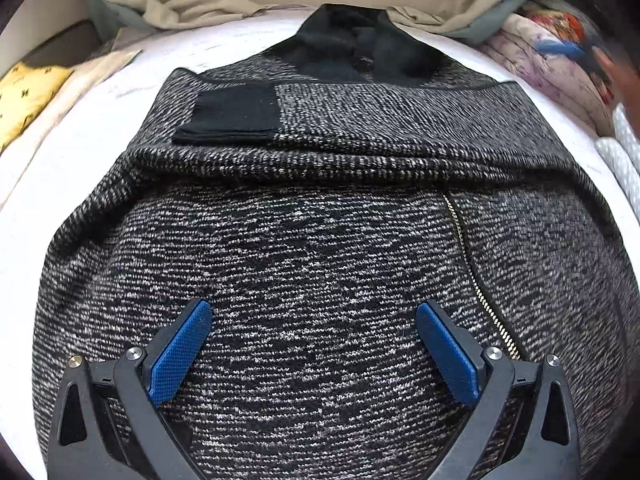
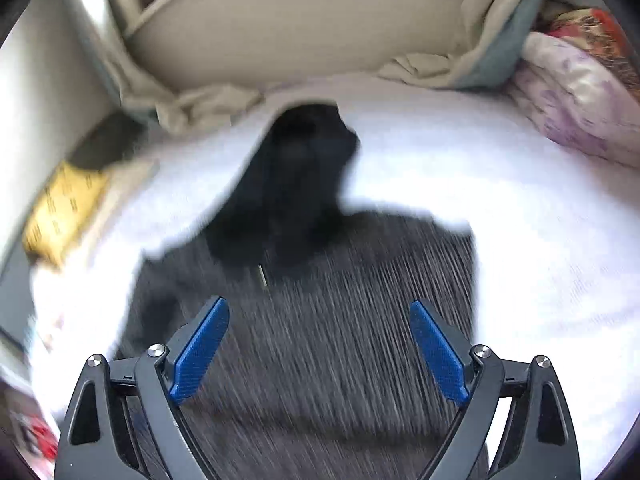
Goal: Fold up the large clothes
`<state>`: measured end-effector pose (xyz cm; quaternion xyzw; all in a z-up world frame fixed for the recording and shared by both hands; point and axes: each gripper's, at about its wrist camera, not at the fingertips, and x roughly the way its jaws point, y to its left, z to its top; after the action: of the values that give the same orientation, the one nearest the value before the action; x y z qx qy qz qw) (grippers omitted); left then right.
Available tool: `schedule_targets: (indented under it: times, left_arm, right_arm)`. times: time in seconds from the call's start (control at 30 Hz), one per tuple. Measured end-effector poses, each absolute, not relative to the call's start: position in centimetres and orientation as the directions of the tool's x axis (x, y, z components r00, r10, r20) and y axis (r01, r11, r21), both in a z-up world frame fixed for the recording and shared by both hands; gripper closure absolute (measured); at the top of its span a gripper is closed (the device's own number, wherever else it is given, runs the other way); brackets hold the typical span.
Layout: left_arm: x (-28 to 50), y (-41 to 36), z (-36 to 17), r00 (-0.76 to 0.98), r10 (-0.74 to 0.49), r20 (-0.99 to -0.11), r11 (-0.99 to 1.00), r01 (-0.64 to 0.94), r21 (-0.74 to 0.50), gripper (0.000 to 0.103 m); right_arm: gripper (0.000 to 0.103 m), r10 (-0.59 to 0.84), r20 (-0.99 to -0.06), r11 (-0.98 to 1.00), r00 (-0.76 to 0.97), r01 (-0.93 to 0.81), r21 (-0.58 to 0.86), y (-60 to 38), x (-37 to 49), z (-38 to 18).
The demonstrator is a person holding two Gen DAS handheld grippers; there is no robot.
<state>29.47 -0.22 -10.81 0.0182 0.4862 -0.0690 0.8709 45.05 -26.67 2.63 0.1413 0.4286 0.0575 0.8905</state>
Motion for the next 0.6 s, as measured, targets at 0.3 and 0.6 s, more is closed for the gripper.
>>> schedule_targets:
  times: [0.3,0.6]
  left_arm:
    - [30.8,0.3,-10.7,0.507,-0.106,-0.856,0.991,0.124,-0.049,0.000]
    - [32.2,0.4,-10.9,0.497,-0.129,-0.858,0.989,0.129,-0.074,0.000]
  right_arm:
    - [0.012,0.239,-0.752,0.910,0.615,0.128,0.394,-27.2,61.8,1.2]
    - [0.021,0.256,-0.766,0.847,0.589,0.246,0.472,-29.0,70.0,-4.6]
